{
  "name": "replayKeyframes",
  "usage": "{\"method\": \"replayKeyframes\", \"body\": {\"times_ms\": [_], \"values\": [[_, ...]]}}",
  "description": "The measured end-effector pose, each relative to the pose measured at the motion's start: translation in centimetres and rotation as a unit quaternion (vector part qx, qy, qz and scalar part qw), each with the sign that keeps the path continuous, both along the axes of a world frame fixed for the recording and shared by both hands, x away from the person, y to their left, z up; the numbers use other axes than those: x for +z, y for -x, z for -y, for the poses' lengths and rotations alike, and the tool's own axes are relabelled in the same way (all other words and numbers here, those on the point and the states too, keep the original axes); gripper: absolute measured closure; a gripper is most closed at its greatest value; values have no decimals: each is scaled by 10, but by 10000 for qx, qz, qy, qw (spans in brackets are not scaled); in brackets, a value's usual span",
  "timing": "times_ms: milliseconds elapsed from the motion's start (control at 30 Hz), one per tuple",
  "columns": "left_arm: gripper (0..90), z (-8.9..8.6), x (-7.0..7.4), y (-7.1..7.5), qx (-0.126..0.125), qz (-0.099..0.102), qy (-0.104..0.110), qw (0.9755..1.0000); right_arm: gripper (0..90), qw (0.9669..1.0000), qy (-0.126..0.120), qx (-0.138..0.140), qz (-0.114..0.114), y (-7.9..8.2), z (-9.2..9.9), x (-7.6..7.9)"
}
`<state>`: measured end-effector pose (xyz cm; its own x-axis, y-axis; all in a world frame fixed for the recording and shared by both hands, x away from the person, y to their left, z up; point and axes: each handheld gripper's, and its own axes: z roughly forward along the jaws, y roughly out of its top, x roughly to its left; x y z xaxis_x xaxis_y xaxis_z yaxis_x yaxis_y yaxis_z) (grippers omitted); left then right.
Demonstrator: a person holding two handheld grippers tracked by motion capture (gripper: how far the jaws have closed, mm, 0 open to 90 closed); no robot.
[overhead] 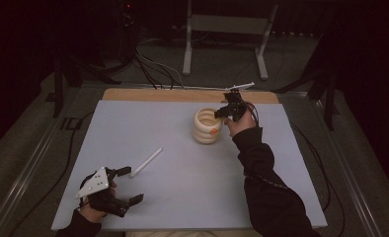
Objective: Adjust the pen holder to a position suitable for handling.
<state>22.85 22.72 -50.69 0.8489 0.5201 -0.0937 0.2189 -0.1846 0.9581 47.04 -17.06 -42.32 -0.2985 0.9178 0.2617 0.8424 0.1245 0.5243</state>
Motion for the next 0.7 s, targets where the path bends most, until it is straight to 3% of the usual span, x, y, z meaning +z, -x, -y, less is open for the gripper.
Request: {"method": "replayKeyframes", "body": {"times_ms": [400, 700], "values": [[1, 0, 1, 0, 17, 34, -7, 10000, 704, 9988, -127, 455, -81, 40, -14, -3], [1, 1, 1, 0, 2, 27, -56, 10000, 704, 9972, -144, 727, -125, 61, -19, -5]]}}
